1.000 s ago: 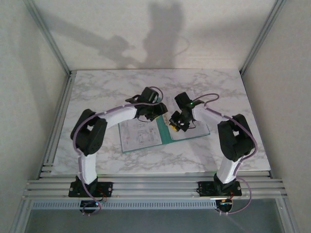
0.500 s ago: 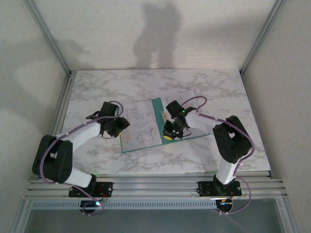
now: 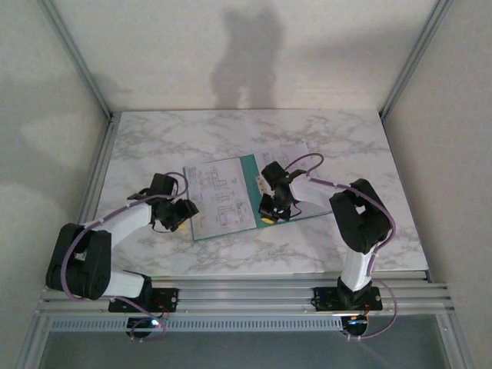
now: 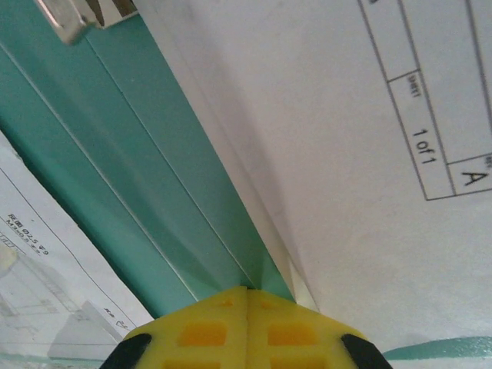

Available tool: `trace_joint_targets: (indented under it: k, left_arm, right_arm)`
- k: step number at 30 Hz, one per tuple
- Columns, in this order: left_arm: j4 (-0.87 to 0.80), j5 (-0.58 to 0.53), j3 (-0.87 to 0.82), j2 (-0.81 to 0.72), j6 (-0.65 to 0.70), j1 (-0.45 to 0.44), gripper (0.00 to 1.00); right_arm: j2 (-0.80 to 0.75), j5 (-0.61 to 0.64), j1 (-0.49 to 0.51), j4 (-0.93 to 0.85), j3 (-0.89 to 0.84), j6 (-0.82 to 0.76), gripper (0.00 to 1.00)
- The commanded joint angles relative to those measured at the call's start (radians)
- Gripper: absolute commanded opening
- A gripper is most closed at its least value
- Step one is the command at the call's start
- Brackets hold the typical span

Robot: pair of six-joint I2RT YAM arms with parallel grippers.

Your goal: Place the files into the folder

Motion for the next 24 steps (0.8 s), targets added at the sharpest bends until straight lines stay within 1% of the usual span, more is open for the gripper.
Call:
trace_joint_targets:
  k: [1,4,9,12,15,19,24]
  left_arm:
    - [-0.008,0.019,-0.022,0.004,-0.002,-0.033,0.55]
    - [-0.008,0.001,-0.037,0.0,-0.037,-0.071,0.56]
    - [0.035,0.011,-0.072,-0.003,-0.105,-0.12,0.56]
    - [0.034,0.006,-0.075,0.0,-0.129,-0.149,0.56]
    - [0.029,-0.003,-0.077,0.006,-0.144,-0.16,0.56]
    - [-0.021,-0.041,-0.06,0.005,-0.148,-0.168,0.56]
    - [-0.026,-0.025,-0.043,0.015,-0.155,-0.19,0.56]
  right_arm:
    - [0.066,0.017,0.003,-0.053,-0.015,-0.016,0.05]
    - [0.083,0.008,0.004,-0.06,-0.017,-0.016,0.04]
    - [0.108,-0.005,0.003,-0.068,-0.012,-0.016,0.03]
    - [0.118,-0.01,0.003,-0.07,-0.01,-0.019,0.02]
    - [0.124,-0.017,0.003,-0.069,-0.009,-0.019,0.02]
    - [0.13,-0.025,0.004,-0.07,-0.006,-0.023,0.02]
    - [0.138,-0.035,0.001,-0.072,-0.004,-0.029,0.01]
